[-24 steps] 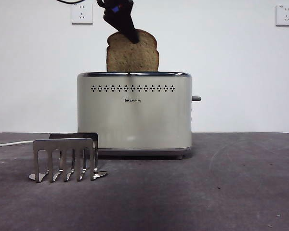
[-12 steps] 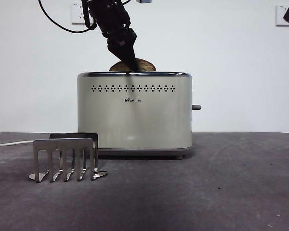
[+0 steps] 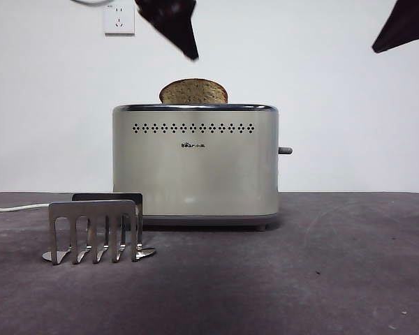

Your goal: Pick up a slice of bread from the rack,put the bread on the toaster,press the button

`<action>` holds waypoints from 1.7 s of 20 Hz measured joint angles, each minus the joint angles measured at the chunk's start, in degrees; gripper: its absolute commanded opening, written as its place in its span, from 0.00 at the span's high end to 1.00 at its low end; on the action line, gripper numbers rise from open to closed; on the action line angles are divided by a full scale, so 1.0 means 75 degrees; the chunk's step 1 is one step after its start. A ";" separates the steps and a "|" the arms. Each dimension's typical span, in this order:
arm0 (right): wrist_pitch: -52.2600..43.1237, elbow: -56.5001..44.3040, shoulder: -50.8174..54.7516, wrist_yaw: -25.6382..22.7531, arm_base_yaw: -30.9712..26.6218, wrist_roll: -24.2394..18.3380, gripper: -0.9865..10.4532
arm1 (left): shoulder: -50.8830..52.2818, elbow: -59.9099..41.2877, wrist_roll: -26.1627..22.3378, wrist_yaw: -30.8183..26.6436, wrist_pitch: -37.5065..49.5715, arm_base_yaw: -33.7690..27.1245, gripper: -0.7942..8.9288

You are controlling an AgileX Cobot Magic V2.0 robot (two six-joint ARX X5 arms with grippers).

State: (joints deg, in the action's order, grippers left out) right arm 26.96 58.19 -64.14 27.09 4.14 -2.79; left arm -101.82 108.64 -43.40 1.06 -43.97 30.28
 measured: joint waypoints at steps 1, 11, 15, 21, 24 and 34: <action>-0.0458 0.0000 -0.0169 0.0128 -0.0003 0.0152 0.92 | 0.0181 0.0000 0.0192 0.0003 -0.0006 0.0000 0.55; -0.4470 0.0143 -0.2949 0.1390 -0.0003 0.2547 0.92 | 0.2457 0.0000 0.2702 0.0207 -0.1343 0.0000 0.55; -0.4529 0.0647 -0.3960 0.1839 -0.0003 0.2964 0.92 | 0.3019 0.0000 0.3284 0.0769 -0.1682 0.0000 0.56; -0.4558 0.1431 -0.4876 0.1938 0.0067 0.3232 0.92 | 0.3488 0.0000 0.3538 0.1256 -0.1932 0.0006 0.56; -0.4578 0.1649 -0.5120 0.1958 0.0102 0.3305 0.92 | 0.3544 0.0000 0.3564 0.1577 -0.2107 0.0006 0.56; -0.4707 0.1725 -0.5808 0.1801 0.0154 0.3395 0.92 | 0.3520 0.0000 0.3625 0.2060 -0.2463 0.0009 0.56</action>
State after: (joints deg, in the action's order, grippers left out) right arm -8.34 71.13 -107.70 40.60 5.30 22.68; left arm -75.42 108.64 -16.21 16.51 -62.43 30.35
